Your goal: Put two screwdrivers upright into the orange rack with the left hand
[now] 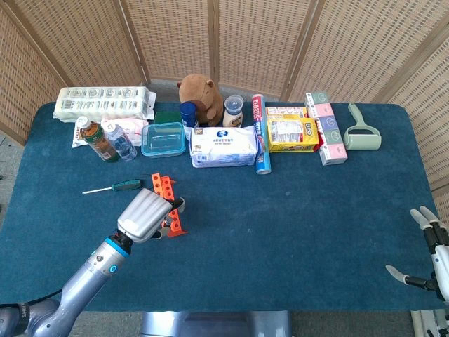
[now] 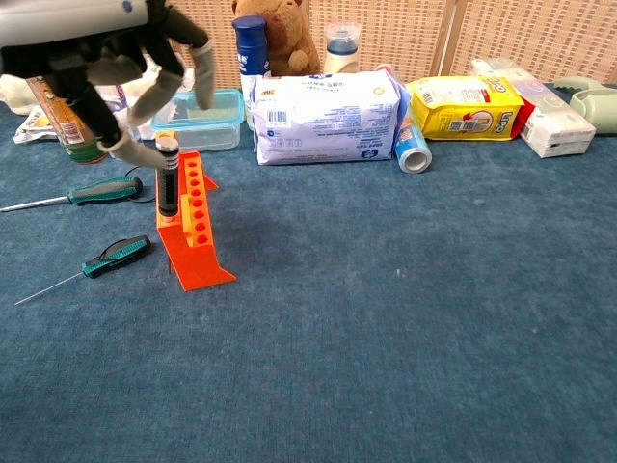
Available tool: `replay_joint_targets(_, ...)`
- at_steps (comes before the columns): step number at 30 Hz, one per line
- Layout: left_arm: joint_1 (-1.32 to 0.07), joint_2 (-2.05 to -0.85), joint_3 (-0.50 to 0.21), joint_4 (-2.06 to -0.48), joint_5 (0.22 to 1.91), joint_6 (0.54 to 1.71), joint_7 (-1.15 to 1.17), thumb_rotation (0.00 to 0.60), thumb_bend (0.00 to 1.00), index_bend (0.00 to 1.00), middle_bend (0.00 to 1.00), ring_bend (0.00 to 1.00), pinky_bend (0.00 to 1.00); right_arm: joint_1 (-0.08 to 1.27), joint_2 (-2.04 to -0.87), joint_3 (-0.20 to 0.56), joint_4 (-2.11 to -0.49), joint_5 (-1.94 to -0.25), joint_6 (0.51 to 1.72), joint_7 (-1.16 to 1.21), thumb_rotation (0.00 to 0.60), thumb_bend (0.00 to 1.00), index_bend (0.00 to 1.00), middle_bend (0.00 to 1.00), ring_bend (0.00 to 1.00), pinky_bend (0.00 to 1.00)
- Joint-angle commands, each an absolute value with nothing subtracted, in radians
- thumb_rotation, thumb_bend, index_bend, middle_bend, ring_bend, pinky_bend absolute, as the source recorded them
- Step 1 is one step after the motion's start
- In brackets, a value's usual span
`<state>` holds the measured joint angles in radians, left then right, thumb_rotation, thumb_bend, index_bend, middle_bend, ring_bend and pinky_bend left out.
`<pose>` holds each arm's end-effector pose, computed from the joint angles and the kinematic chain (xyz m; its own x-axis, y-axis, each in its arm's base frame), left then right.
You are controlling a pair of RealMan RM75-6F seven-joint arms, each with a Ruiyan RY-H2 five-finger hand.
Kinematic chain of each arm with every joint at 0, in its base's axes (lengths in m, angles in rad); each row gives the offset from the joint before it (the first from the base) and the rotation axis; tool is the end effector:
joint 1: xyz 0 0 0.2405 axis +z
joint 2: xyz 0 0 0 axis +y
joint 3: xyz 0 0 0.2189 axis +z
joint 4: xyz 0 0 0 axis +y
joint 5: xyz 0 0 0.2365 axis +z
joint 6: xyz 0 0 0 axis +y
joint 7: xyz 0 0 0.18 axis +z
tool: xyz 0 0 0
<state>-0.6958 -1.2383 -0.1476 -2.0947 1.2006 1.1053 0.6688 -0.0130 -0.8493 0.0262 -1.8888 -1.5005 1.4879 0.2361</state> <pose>-0.0263 0.2734 0.0133 0.5272 0.1124 0.8423 0.7304 -0.5664 -0.3816 -0.2739 -0.1817 0.1624 0.1610 -0.0438 0.9860 -0.9826 0.0866 0.1643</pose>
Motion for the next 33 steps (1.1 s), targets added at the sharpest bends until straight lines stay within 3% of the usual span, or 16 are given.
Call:
replay_joint_targets(1, -0.71, -1.265, -0.149, -2.066, 1.227, 1.107, 0.662, 0.521, 0.15, 0.45, 0.67, 0.93, 0.94, -0.013, -0.848, 0.027, -1.889, -1.499, 1.487, 0.239, 0.536, 0.0, 0.04, 0.0, 0.05, 0.0)
replay_joint_targets(4, -0.719, -1.279, -0.146, -2.058, 1.21, 1.1, 0.676, 0.524, 0.15, 0.45, 0.61, 0.93, 0.93, -0.013, -0.847, 0.027, -1.889, -1.499, 1.488, 0.239, 0.537, 0.0, 0.03, 0.0, 0.05, 0.0)
replay_joint_targets(7, -0.726, -1.287, -0.14, -2.059, 1.192, 1.099, 0.701, 0.518, 0.16, 0.45, 0.42, 0.91, 0.93, -0.014, -0.846, 0.027, -1.888, -1.499, 1.49, 0.242, 0.538, 0.0, 0.03, 0.0, 0.05, 0.0)
replay_joint_targets(11, -0.737, -1.292, -0.134, -2.076, 1.156, 1.104, 0.748, 0.518, 0.16, 0.45, 0.31, 0.91, 0.93, -0.015, -0.844, 0.028, -1.887, -1.498, 1.491, 0.249, 0.537, 0.0, 0.03, 0.0, 0.05, 0.0)
replay_joint_targets(25, -0.728, -1.279, -0.087, -2.109, 1.172, 1.12, 0.751, 0.529, 0.16, 0.45, 0.3, 0.91, 0.93, -0.016, -0.843, 0.027, -1.889, -1.501, 1.492, 0.252, 0.537, 0.0, 0.03, 0.0, 0.05, 0.0)
replay_joint_targets(33, -0.71, -1.274, -0.05, -2.123, 1.225, 1.106, 0.68, 0.57, 0.18, 0.45, 0.34, 0.91, 0.93, -0.017, -0.842, 0.029, -1.888, -1.497, 1.495, 0.256, 0.535, 0.0, 0.03, 0.0, 0.05, 0.0)
